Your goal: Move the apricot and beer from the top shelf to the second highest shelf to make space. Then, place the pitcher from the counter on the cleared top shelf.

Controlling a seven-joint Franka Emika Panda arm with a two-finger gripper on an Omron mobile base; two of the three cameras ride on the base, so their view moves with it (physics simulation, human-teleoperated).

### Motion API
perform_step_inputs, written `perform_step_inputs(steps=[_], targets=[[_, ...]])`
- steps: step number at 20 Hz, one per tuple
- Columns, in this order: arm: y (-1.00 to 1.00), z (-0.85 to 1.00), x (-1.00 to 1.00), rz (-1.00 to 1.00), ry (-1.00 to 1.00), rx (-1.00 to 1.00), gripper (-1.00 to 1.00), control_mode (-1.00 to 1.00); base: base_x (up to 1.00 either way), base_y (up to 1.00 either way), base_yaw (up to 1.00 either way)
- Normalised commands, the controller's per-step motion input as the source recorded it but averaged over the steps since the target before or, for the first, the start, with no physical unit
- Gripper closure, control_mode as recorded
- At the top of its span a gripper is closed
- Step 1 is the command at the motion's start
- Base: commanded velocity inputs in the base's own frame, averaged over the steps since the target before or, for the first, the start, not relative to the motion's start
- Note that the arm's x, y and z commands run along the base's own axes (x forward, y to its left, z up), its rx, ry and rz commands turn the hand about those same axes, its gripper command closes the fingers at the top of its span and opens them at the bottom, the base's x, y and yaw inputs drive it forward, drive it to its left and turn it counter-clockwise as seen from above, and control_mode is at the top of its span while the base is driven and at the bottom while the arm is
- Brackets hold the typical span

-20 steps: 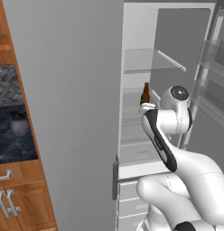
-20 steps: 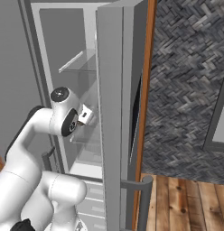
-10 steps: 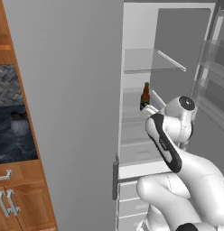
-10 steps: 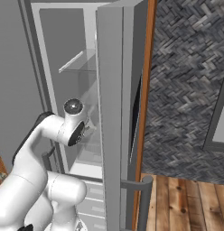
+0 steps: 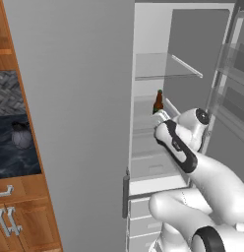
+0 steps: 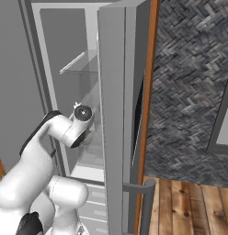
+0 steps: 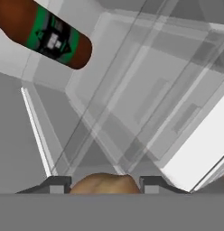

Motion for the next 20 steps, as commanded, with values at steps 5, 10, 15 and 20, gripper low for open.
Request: perform_step_inputs(steps=[5, 10, 15, 20], targets=[[0.20, 0.00, 0.49, -0.12, 0.00, 0.14, 1.00, -1.00, 0.00, 0.00, 0.00], [0.00, 0.00, 0.38, -0.06, 0.00, 0.10, 1.00, -1.00, 0.00, 0.00, 0.00], [-0.07, 0.00, 0.38, 0.00, 0.00, 0.11, 1.00, -1.00, 0.00, 0.00, 0.00], [0.00, 0.00, 0.29, 0.00, 0.00, 0.04, 1.00, -1.00, 0.00, 0.00, 0.00]])
